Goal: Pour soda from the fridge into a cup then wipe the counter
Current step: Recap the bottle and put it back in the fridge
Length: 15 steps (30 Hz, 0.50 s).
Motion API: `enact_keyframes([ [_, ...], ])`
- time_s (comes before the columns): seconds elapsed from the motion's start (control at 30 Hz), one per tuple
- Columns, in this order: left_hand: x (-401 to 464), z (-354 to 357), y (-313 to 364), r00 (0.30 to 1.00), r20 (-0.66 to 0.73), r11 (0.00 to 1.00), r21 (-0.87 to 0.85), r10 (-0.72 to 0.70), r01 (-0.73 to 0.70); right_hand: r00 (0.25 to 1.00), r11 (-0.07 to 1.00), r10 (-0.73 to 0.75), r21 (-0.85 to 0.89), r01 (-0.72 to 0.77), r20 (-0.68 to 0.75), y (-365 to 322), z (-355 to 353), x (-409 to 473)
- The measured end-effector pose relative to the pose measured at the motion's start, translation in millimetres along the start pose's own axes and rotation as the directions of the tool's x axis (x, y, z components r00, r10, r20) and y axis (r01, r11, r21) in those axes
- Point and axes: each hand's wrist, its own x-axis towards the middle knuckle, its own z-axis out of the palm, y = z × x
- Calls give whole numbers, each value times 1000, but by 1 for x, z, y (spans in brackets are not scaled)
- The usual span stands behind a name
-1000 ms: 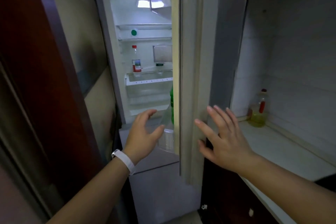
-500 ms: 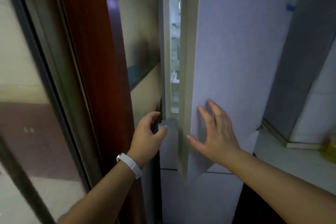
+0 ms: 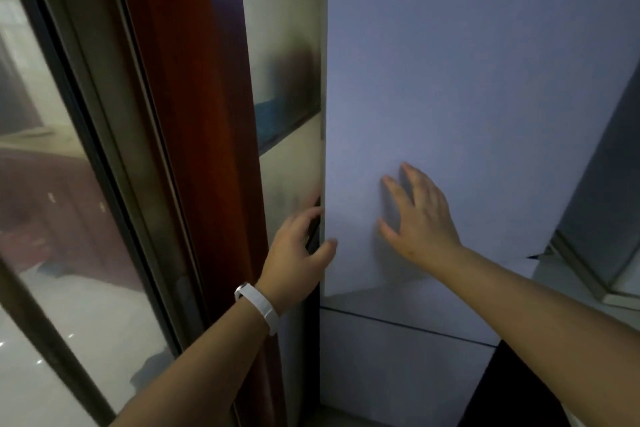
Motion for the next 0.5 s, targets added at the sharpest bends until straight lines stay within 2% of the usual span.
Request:
enact_keyframes([
  [0.33,64,37,-37,998,-40,981,189,45,-36,997,991,-67,-114,63,-32,34,49,34],
  [0.5,93,57,-59,996,20,967,240,82,-85,995,979,-94,-187,86,-34,49,65,52],
])
